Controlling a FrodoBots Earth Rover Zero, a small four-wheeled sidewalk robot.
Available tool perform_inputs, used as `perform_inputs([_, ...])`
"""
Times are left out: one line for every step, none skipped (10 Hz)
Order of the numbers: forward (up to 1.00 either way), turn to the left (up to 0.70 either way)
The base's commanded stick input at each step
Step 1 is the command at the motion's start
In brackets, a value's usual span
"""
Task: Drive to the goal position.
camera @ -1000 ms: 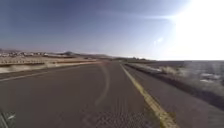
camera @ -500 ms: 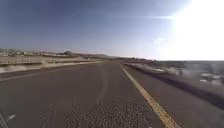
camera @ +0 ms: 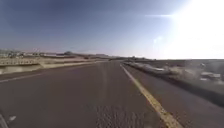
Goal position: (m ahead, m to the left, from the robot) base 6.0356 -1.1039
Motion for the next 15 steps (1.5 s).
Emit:
perform_inputs([0.7, 0.0])
perform_inputs([0.7, 0.0])
perform_inputs([0.7, 0.0])
perform_inputs([0.7, 0.0])
perform_inputs([0.7, 0.0])
perform_inputs([0.7, 0.0])
perform_inputs([0.7, 0.0])
perform_inputs([0.7, 0.0])
perform_inputs([0.7, 0.0])
perform_inputs([0.7, 0.0])
perform_inputs([0.7, 0.0])
perform_inputs([0.7, 0.0])
perform_inputs([0.7, 0.0])
perform_inputs([0.7, 0.0])
perform_inputs([0.7, 0.0])
